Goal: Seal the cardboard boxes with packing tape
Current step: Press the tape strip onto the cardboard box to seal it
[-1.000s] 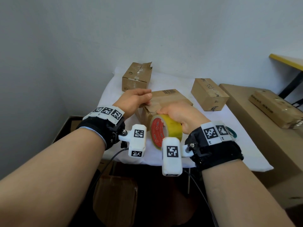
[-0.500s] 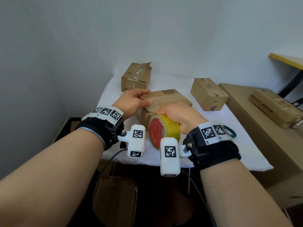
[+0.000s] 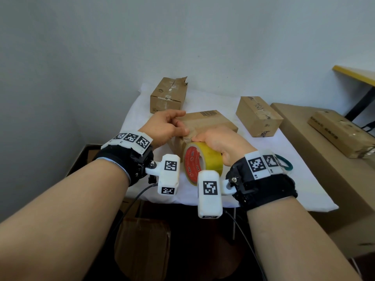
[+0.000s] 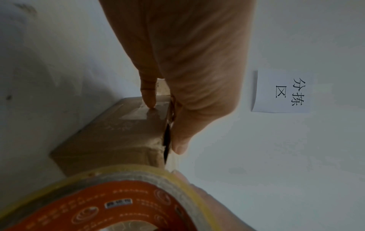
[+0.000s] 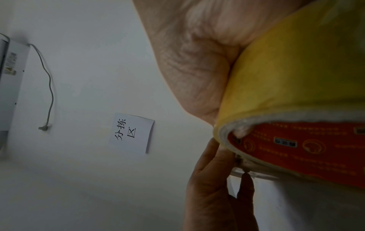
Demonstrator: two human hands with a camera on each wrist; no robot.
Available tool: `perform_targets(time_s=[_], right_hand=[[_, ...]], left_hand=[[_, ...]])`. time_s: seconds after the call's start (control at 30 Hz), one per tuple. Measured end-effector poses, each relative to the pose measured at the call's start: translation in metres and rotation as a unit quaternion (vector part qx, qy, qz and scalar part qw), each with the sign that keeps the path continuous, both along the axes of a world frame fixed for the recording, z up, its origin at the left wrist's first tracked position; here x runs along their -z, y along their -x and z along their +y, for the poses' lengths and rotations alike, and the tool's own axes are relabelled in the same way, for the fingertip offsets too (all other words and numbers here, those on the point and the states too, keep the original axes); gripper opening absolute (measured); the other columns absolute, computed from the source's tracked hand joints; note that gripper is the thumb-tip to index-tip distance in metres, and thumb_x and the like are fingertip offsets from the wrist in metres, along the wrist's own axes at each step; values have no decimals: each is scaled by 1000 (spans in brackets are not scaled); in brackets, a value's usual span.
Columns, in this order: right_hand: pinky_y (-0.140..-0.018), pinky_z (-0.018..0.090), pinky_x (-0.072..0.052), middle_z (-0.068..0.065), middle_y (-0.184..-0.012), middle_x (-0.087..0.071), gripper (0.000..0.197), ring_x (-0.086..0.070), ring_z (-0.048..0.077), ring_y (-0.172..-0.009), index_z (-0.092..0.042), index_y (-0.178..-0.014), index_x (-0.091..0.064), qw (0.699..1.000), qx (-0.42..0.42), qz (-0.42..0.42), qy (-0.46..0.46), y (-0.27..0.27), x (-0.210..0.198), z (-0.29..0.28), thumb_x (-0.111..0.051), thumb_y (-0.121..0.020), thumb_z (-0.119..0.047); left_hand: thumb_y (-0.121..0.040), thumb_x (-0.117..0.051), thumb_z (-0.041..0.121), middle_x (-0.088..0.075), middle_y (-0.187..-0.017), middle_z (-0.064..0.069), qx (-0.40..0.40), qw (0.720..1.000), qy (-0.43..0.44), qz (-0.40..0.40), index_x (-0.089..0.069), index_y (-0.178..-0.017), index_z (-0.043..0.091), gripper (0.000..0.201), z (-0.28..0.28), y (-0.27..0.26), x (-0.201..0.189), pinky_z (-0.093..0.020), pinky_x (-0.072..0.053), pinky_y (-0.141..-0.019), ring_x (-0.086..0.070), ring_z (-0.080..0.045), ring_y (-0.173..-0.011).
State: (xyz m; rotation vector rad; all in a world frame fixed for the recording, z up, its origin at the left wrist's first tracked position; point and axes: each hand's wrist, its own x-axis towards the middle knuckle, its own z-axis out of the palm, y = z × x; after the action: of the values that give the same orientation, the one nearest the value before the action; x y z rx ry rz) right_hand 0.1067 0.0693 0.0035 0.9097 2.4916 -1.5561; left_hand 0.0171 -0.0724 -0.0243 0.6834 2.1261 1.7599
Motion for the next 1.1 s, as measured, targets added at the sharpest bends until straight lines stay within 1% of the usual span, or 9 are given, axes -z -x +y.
perform_targets(time_s=[0.13, 0.23, 0.47, 0.63, 0.77, 0.87, 0.97, 1.07, 1.1], right_hand=[[-94, 52, -58, 14, -99, -75, 21, -73, 32, -94, -9, -98, -69, 1000, -4, 0, 1, -1, 0, 0, -78, -86, -25], [-95, 51, -57, 14, -101, -74, 24, -72, 32, -95, -9, -101, -69, 1000, -4, -3, -2, -2, 0, -1, -78, -86, -25], [-96, 52, -57, 14, -103, -74, 22, -72, 33, -98, -9, -101, -69, 1000, -11, 1, 3, -2, 0, -1, -78, -86, -23], [-95, 52, -57, 14, -103, -74, 19, -72, 33, -97, -11, -99, -68, 1000, -13, 7, 0, -3, 2, -1, -78, -86, -22], [-94, 53, -57, 15, -103, -74, 19, -73, 34, -96, -10, -101, -67, 1000, -14, 5, 6, -5, 2, -3, -77, -87, -19], [-94, 54, -57, 16, -103, -74, 20, -73, 34, -96, -9, -104, -67, 1000, -14, 8, 13, -6, 2, -4, -76, -87, -17], [-94, 54, -58, 16, -102, -74, 18, -73, 34, -96, -9, -101, -67, 1000, -10, 7, 14, -7, 1, -4, -76, -87, -17], [-93, 54, -58, 17, -102, -74, 18, -73, 34, -96, -9, -100, -68, 1000, -8, 9, 19, -7, 2, -5, -76, -87, -17], [-93, 54, -58, 16, -102, -75, 19, -73, 34, -95, -9, -101, -68, 1000, -8, 8, 19, -7, 1, -6, -77, -86, -18]], left_hand=[[-81, -76, -2, -66, -83, 5, -4, 1000, 6, 4, -52, -141, 9, 65, 0, -1, -1, 0, -44, -69, -65, 0, -76], [-81, -76, -3, -66, -83, 5, -6, 1000, 12, 8, -52, -141, 10, 65, 0, 0, -1, 1, -43, -68, -64, 1, -76], [-82, -75, -4, -64, -81, 7, -4, 1000, 21, 20, -51, -142, 11, 67, 1, 0, -1, 0, -44, -66, -62, 9, -65], [-83, -73, -6, -60, -85, 6, 1, 999, 26, 35, -48, -144, 13, 68, 2, -1, 1, -4, -46, -67, -60, 0, -74], [-83, -71, -8, -58, -92, 2, 10, 999, 25, 46, -45, -144, 21, 72, 4, 0, 4, -18, -54, -74, -59, -10, -81], [-82, -72, -6, -58, -95, 2, 11, 998, 27, 47, -44, -144, 24, 74, 5, 2, 6, -27, -58, -81, -60, -11, -82], [-83, -72, -5, -59, -96, 3, 4, 998, 30, 49, -45, -143, 23, 71, 4, 3, 7, -25, -56, -80, -60, -10, -84], [-84, -69, -6, -60, -95, 2, 1, 999, 28, 39, -44, -144, 19, 69, 5, 6, 9, -29, -56, -89, -60, -13, -88], [-85, -67, -7, -60, -95, 2, 0, 999, 29, 38, -44, -145, 18, 69, 6, 7, 9, -29, -55, -89, -60, -13, -88]])
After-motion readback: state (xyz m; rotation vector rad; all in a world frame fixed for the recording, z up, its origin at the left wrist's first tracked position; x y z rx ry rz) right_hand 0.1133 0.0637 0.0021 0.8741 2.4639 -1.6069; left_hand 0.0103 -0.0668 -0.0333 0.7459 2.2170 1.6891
